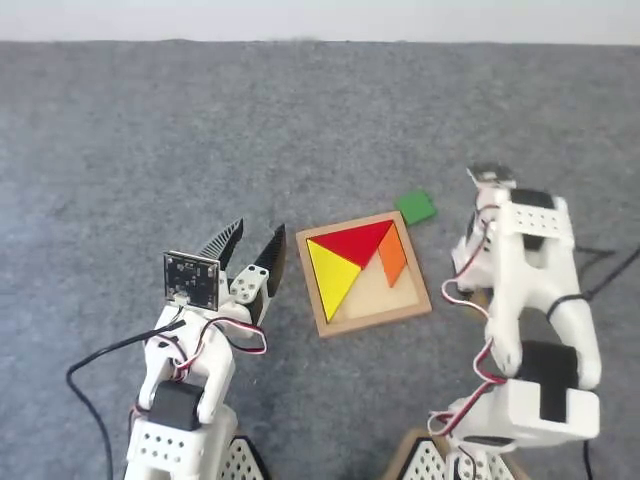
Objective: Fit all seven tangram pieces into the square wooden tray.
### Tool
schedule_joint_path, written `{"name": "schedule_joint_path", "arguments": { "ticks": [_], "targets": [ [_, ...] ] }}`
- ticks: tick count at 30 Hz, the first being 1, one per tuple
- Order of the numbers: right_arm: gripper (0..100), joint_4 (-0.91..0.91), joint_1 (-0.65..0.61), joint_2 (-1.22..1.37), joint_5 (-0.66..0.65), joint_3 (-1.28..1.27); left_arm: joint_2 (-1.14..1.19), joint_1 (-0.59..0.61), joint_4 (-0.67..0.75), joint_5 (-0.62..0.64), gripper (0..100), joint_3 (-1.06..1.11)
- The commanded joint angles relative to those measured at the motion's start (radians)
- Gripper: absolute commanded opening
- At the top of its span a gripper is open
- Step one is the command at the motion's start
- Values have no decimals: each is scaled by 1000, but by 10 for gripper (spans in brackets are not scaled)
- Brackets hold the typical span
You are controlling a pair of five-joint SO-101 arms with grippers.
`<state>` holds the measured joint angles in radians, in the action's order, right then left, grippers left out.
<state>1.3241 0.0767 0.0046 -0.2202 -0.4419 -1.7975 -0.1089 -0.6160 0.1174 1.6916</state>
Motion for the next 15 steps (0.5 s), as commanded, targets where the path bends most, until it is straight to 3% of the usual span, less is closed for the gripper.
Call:
{"name": "schedule_joint_path", "arguments": {
  "ticks": [1,15],
  "targets": [
    [108,30,-87,-7,75,155,-18,2,28,-8,195,-10],
    [108,-58,-492,50,334,292,-18,2,28,-8,195,-10]
  ]
}}
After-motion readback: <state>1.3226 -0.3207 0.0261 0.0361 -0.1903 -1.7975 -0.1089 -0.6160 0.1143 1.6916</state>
